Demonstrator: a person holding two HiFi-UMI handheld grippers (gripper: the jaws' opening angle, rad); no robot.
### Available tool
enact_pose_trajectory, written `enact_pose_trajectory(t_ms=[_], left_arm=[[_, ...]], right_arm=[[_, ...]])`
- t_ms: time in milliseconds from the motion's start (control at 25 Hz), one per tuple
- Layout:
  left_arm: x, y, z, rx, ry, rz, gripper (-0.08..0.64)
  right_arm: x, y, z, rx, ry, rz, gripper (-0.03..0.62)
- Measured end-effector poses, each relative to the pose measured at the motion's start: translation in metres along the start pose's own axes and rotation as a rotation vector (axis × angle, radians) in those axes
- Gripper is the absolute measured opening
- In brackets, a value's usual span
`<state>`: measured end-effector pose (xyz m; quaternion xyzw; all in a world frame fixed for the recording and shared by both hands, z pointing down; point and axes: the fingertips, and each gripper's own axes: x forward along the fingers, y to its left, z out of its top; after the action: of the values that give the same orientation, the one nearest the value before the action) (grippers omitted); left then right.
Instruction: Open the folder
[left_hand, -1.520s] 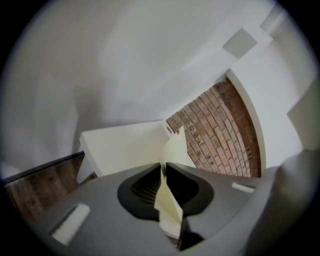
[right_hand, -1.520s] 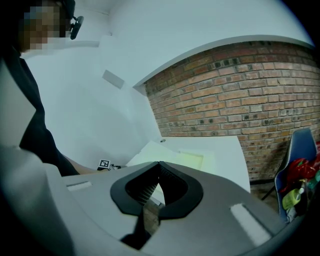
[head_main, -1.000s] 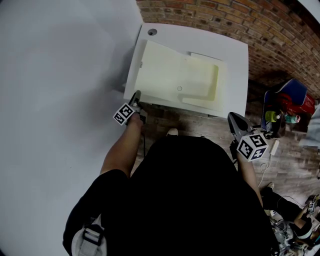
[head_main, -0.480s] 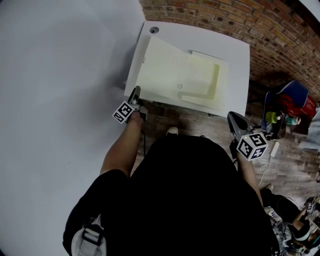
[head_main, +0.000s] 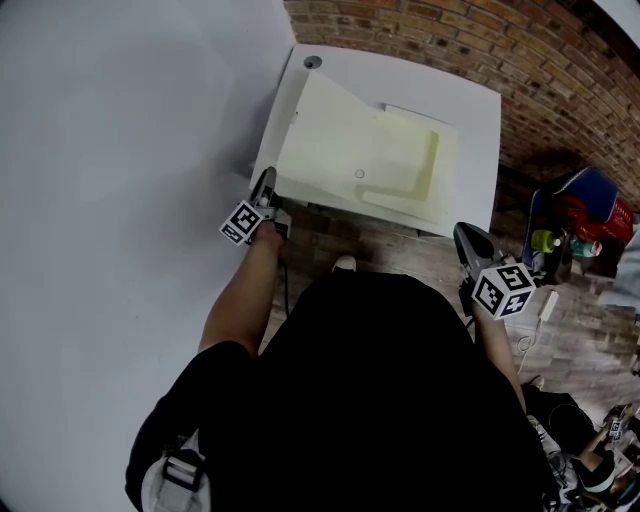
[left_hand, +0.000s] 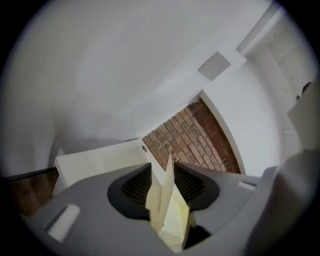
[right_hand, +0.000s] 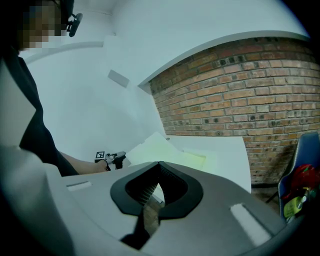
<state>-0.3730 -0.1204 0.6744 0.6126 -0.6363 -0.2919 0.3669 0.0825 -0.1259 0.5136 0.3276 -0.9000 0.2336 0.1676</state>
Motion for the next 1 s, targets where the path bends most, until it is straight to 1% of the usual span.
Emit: enact_pose_trajectory(t_ms=[360,480,640,760,880,1000], left_arm=[[-0.008,-0.019,0.018,0.041,-0.047,-0.003,0.135],[-0.009,-0.033,0.023,0.071,-0.056,-0.018,0.132],[-0.012,-0.054,0.03,0.131,-0.069,-0.027,0.127],[-0.016,-0.064,0.036,0.169,-0.08,-0.028,0.095],[-0.023,-0.069,0.044,0.164,-0.112,-0.014,0.055],[-0.032,-0.079,0.05,0.181,-0.137,-0.013,0.022]], right_arm=[[0.0,-0.01,0.005,-0.029,0.002,0.025,0.0],[0.001,-0.011,0.009,-0.038,-0.003,0.039,0.0],[0.0,-0.012,0.014,-0.047,-0.01,0.057,0.001],[-0.003,-0.013,0.015,-0.051,-0.015,0.064,0.001],[-0.006,-0.014,0.019,-0.046,-0.034,0.069,0.001],[-0.014,-0.02,0.025,-0.048,-0.058,0.06,0.001]])
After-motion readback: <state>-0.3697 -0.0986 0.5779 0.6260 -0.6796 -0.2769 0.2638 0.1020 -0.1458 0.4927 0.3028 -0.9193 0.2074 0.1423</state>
